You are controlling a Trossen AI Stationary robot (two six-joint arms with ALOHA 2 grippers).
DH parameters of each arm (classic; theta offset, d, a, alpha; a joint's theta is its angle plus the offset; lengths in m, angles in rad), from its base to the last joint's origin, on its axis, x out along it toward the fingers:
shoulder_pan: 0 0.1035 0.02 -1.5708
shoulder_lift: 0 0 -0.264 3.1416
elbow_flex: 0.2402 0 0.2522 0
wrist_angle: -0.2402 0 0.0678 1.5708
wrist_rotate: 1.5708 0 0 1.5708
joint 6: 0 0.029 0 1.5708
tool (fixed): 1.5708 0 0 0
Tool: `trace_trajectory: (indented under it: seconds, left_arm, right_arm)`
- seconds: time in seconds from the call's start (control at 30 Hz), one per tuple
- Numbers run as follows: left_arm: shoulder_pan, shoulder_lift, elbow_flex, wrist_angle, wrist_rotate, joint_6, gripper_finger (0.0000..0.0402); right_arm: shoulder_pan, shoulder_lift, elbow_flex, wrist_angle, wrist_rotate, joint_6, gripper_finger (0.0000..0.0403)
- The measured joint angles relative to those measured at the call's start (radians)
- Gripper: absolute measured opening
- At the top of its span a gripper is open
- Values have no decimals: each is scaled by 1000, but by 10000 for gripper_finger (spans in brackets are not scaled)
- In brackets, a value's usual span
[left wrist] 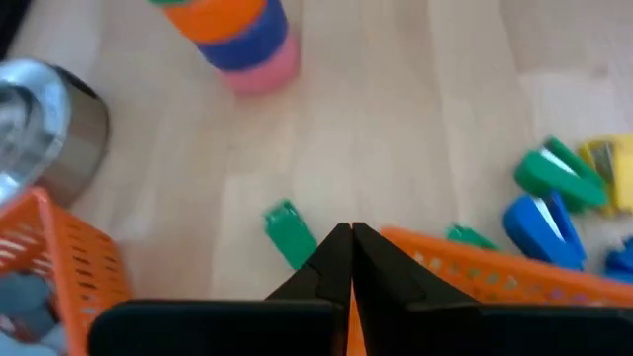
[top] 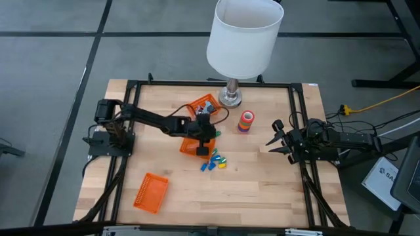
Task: Pick and place Stapler, Stapler remover, tape
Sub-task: Adjust the middle orange bin, then put the red tape into the middle orange bin
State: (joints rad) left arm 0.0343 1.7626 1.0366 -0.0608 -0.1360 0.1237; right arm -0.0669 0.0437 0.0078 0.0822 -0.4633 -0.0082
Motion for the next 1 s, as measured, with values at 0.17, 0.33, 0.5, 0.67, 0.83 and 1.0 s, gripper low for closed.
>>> trace_trajectory:
  seconds: [0.17,0.33,0.5,0.67,0.83,1.0]
  left_arm:
    - [12,0,58,2,-2,21,27]
    - [21,0,113,5,-48,50,64]
    - [23,7,122,124,-76,73,95]
    - [23,26,122,253,-79,133,122]
    - [35,39,124,358,-79,101,151]
    - [40,127,235,322,-82,120,166]
  right_arm:
    - [0,0,0,0,0,0,129]
    - [0,0,0,0,0,0,129]
    - [0,0,0,0,0,0,129]
    - [0,0,0,0,0,0,129]
    - [0,0,0,0,0,0,129]
    - [0,0,0,0,0,0,129]
